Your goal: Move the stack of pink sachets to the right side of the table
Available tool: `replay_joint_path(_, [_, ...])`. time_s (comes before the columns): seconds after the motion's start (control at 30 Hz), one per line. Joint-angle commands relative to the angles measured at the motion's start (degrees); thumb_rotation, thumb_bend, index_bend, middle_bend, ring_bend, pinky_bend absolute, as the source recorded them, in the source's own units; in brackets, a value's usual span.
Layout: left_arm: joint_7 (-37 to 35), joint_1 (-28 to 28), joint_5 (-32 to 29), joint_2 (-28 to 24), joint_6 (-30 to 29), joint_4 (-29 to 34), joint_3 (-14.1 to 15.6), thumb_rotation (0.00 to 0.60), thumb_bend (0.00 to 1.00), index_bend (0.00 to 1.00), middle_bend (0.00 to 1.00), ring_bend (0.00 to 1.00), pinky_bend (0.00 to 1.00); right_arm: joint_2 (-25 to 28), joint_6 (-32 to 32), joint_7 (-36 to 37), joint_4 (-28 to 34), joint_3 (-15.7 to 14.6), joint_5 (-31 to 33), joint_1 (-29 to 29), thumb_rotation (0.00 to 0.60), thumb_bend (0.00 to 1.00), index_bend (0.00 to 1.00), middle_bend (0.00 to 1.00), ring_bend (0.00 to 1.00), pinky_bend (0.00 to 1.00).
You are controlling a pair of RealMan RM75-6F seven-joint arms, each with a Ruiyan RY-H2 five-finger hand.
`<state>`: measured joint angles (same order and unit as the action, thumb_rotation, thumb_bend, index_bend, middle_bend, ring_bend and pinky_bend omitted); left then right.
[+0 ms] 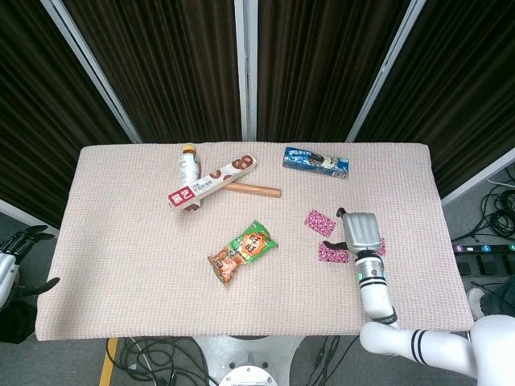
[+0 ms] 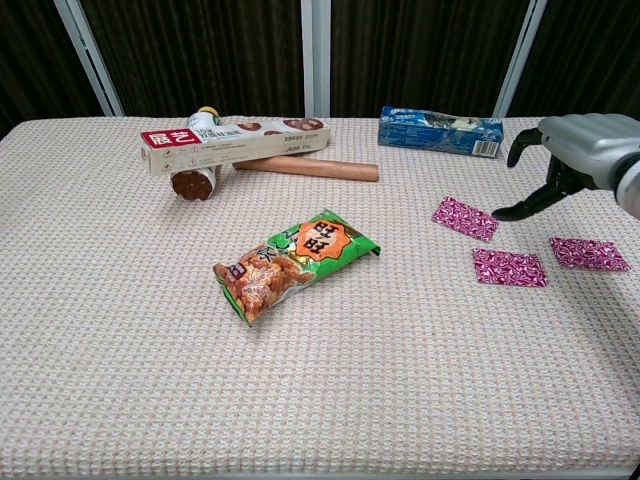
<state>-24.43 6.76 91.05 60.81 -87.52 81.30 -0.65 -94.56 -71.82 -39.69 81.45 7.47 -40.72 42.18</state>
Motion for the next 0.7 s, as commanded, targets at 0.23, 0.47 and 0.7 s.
replay_joint_path(0.23, [-3.4, 0.1, -0.9, -0.2, 0.5, -2.5, -0.4, 0.600, 0.00, 0.31, 0.29, 0.23, 0.34, -13.8, -0.4, -11.0, -16.7, 7.6, 5.4, 5.1, 0.325, 0.00, 0.51, 1.00, 1.00, 1.00])
replay_joint_path(0.47, [-5.5, 0.1, -1.1, -0.1, 0.8, -4.3, -0.5, 0.600, 0.00, 0.31, 0.29, 0.23, 0.34, -17.0, 2.7, -15.9, -22.7, 10.4, 10.1, 5.9, 0.268, 0.00, 0.41, 1.00, 1.00, 1.00])
replay_joint_path(0.7, [-6.5, 0.2, -1.0, 0.1, 0.8, -5.3, -0.5, 0.600, 0.00, 0.31, 0.29, 0.23, 0.34, -17.4, 5.7, -16.3, -24.0, 11.4, 10.8, 5.4, 0.253, 0.00, 0.34, 1.00, 1.00, 1.00])
